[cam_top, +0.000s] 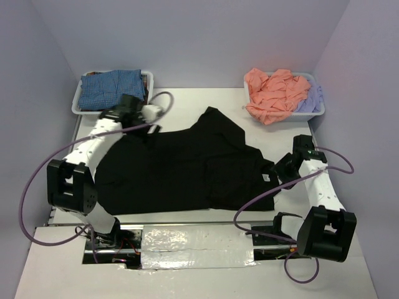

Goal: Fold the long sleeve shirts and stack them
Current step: Fold the shirt

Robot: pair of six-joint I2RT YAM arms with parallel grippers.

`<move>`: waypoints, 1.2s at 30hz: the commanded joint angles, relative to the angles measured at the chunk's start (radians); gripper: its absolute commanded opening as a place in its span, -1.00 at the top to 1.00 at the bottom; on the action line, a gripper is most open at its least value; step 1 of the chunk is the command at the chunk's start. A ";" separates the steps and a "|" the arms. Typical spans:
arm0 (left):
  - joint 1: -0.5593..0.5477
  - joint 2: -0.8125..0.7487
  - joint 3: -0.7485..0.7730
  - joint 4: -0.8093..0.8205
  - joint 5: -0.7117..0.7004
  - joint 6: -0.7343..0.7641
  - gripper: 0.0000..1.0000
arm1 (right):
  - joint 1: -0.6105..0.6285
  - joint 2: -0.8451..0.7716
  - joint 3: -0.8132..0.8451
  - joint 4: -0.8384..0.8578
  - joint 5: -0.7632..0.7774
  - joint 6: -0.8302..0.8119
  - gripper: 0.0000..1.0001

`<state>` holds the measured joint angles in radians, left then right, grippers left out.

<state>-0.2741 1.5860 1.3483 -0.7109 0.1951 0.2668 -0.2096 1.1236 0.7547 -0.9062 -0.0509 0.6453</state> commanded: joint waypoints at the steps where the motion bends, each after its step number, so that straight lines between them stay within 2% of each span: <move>1: 0.246 -0.038 -0.054 -0.235 -0.008 0.060 -0.62 | -0.022 -0.028 -0.025 -0.045 0.048 0.020 -0.21; 2: 0.383 -0.031 -0.073 -0.286 -0.009 0.074 -0.62 | -0.027 -0.028 -0.034 -0.060 0.098 0.036 -0.23; 5: 0.560 -0.029 -0.145 -0.299 -0.083 0.147 -0.66 | -0.028 0.026 -0.051 -0.106 0.149 0.060 -0.24; 6: 0.581 -0.035 -0.170 -0.291 -0.103 0.182 -0.70 | -0.030 0.045 -0.061 -0.109 0.146 0.054 -0.23; 10: 0.592 -0.078 -0.323 -0.213 -0.111 0.212 -0.75 | -0.025 0.090 -0.081 -0.068 0.108 0.060 -0.18; 17: 0.612 -0.025 -0.439 -0.062 -0.200 0.189 -0.72 | -0.022 0.149 -0.173 0.061 0.014 0.093 -0.09; 20: 0.612 -0.011 -0.466 -0.015 -0.243 0.199 -0.68 | -0.024 0.194 -0.204 0.136 -0.026 0.086 0.17; 21: 0.612 -0.009 -0.474 -0.007 -0.247 0.209 -0.62 | -0.022 0.202 -0.206 0.144 -0.026 0.094 0.32; 22: 0.612 -0.006 -0.488 0.004 -0.252 0.210 -0.58 | -0.022 0.206 -0.196 0.148 -0.023 0.093 0.36; 23: 0.612 -0.006 -0.495 0.007 -0.252 0.215 -0.53 | -0.022 0.199 -0.196 0.156 -0.024 0.082 0.60; 24: 0.612 -0.008 -0.505 0.011 -0.249 0.225 -0.45 | -0.020 0.194 -0.198 0.162 -0.020 0.082 0.97; 25: 0.613 -0.011 -0.526 0.016 -0.247 0.233 -0.36 | -0.022 0.185 -0.201 0.159 -0.015 0.091 1.00; 26: 0.612 -0.012 -0.537 0.024 -0.247 0.247 -0.14 | -0.022 0.173 -0.206 0.155 -0.003 0.097 1.00; 28: 0.613 -0.014 -0.566 0.037 -0.263 0.261 0.15 | -0.022 0.160 -0.215 0.139 -0.009 0.099 1.00; 29: 0.612 -0.012 -0.575 0.042 -0.269 0.278 0.39 | -0.022 0.144 -0.219 0.129 -0.010 0.102 1.00; 30: 0.613 -0.012 -0.580 0.041 -0.272 0.287 0.49 | -0.022 0.134 -0.222 0.097 -0.004 0.109 1.00; 33: 0.613 -0.017 -0.594 0.024 -0.301 0.322 0.69 | -0.020 0.059 -0.233 0.037 -0.007 0.114 1.00; 36: 0.615 -0.017 -0.597 0.016 -0.336 0.347 0.62 | -0.014 -0.037 -0.209 -0.028 0.016 0.143 1.00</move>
<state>0.3283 1.5333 0.8108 -0.6994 -0.0895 0.5568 -0.2314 1.1660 0.5346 -0.8589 -0.1005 0.7574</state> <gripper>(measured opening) 0.184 0.011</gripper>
